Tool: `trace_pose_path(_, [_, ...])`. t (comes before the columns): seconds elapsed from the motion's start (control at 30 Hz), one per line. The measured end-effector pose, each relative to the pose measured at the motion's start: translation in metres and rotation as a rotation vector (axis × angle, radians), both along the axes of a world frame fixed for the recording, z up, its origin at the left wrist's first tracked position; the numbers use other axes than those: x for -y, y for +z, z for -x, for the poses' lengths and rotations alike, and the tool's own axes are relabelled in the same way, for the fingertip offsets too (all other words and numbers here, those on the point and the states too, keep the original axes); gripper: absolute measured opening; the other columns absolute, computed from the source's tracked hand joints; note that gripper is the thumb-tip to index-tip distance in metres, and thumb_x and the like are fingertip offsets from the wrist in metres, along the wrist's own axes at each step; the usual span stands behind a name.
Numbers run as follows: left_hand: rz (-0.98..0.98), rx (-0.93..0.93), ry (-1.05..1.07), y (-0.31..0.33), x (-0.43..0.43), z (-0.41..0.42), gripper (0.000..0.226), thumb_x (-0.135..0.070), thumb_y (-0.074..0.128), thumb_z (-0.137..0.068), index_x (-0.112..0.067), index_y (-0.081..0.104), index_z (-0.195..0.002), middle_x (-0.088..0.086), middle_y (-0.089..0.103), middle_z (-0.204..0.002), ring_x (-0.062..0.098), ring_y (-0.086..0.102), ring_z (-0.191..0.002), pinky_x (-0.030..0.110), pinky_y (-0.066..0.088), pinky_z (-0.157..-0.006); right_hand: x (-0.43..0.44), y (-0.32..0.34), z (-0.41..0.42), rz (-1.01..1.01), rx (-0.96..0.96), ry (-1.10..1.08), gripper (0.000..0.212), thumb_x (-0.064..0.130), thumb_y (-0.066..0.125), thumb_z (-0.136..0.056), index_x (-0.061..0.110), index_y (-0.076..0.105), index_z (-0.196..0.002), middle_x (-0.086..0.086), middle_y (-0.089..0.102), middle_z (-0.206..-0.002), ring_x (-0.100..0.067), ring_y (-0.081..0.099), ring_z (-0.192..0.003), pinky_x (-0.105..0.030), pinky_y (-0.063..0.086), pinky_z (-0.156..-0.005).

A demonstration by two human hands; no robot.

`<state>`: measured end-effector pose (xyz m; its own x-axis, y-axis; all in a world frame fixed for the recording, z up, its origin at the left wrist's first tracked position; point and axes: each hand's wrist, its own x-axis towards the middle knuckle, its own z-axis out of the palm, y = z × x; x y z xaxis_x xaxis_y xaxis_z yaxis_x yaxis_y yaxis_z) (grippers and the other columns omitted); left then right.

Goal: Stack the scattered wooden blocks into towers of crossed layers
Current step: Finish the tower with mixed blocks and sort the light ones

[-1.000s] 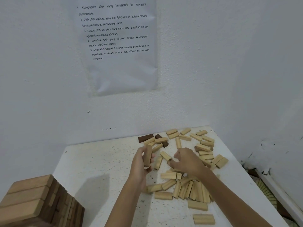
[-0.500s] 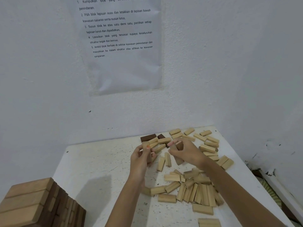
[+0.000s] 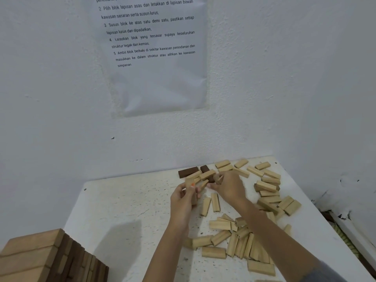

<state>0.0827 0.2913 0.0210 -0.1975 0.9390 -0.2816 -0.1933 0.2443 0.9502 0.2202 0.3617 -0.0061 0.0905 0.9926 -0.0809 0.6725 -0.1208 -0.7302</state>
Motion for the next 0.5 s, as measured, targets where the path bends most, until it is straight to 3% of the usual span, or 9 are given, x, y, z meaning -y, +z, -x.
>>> trace_pose_path(0.1, [0.006,-0.025,-0.007,-0.004,0.003,0.001,0.017,-0.015,0.053,-0.099,-0.006,0.062,-0.110,0.007,0.067,-0.087,0.005,0.061,-0.068,0.007,0.045,-0.055,0.000,-0.001,0.005,-0.014,0.074,-0.021,0.048,0.033,0.079,-0.078,0.022,0.038,-0.055,0.009,0.040,-0.054,-0.009,0.041,-0.051,-0.025,0.030,-0.048])
trace_pose_path(0.27, [0.014,-0.057,0.005,-0.007,0.009,0.004,0.019,-0.013,0.052,-0.099,-0.004,0.061,-0.113,0.013,0.070,-0.095,-0.007,0.061,-0.057,0.003,0.041,-0.049,0.006,0.001,0.004,-0.078,0.111,-0.073,0.037,0.030,0.072,-0.086,0.018,0.048,-0.060,0.008,0.045,-0.054,-0.007,0.043,-0.051,-0.023,0.027,-0.044])
trace_pose_path(0.37, [-0.004,-0.087,0.018,-0.006,0.014,0.006,0.017,-0.015,0.054,-0.098,-0.009,0.062,-0.111,0.011,0.071,-0.100,-0.006,0.063,-0.064,0.002,0.041,-0.051,0.015,0.004,0.002,-0.134,0.047,-0.096,0.028,0.029,0.073,-0.084,0.019,0.054,-0.066,0.007,0.052,-0.060,-0.007,0.048,-0.054,-0.022,0.029,-0.046])
trace_pose_path(0.5, [-0.040,-0.132,0.058,0.001,0.022,0.007,0.013,-0.020,0.058,-0.096,-0.019,0.064,-0.107,-0.001,0.063,-0.100,0.006,0.060,-0.086,0.007,0.044,-0.056,0.030,0.014,-0.004,-0.193,-0.137,-0.116,0.027,0.025,0.077,-0.081,0.022,0.056,-0.065,0.005,0.063,-0.073,-0.013,0.059,-0.056,-0.022,0.045,-0.052])
